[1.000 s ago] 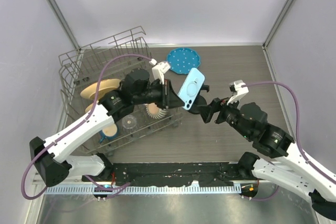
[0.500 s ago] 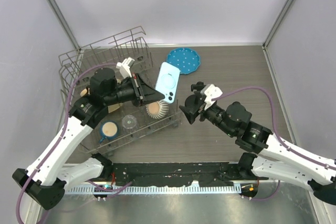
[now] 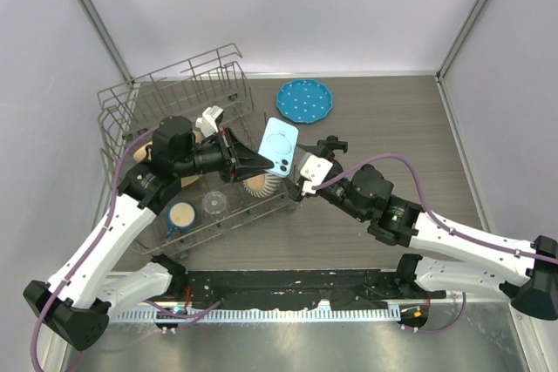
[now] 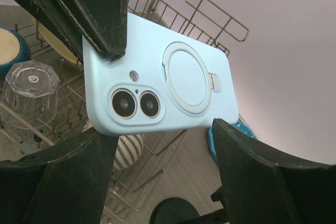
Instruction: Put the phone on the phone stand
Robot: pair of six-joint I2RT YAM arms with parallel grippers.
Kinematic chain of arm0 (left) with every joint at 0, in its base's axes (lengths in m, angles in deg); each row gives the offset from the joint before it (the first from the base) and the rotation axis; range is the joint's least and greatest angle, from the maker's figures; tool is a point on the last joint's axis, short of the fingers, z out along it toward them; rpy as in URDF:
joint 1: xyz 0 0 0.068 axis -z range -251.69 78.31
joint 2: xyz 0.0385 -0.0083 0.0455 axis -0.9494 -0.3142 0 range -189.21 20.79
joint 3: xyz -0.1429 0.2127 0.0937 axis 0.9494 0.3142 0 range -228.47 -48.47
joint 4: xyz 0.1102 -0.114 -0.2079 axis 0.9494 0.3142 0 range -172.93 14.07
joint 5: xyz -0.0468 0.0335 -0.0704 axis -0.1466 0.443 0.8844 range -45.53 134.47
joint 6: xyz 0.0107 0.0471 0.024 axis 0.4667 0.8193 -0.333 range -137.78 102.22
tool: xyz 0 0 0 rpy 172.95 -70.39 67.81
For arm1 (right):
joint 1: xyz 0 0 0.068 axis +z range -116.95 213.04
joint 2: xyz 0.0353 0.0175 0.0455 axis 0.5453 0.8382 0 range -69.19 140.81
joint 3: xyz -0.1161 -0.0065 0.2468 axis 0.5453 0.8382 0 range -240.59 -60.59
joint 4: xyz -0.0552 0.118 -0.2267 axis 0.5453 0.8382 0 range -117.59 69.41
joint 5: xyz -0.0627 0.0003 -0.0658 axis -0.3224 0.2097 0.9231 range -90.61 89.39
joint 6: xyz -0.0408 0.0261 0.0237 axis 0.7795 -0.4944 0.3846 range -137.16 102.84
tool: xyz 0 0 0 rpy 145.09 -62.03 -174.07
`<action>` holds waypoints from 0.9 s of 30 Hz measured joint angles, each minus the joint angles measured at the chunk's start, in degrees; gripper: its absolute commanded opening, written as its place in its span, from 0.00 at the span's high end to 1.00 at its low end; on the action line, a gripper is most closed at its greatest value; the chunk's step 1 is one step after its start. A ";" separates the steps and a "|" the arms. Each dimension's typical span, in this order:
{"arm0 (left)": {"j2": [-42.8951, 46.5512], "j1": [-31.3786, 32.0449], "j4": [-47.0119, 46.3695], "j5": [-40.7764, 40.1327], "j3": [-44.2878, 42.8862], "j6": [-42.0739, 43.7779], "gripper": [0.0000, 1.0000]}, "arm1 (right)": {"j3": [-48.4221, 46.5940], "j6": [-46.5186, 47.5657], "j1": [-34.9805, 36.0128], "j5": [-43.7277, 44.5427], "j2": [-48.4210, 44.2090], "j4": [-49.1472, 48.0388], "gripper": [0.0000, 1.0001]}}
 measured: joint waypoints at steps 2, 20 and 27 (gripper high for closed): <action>0.11 0.11 -0.35 0.72 0.15 -1.09 1.00 | -0.04 1.18 0.04 -0.70 0.63 -1.01 0.26; 0.81 -0.31 -7.13 0.72 3.63 -15.80 1.00 | -0.85 18.49 4.35 5.35 8.00 -13.07 0.83; 1.05 -0.66 -7.69 -0.24 4.94 -18.01 0.96 | -0.61 24.26 6.62 9.77 9.81 -13.51 0.99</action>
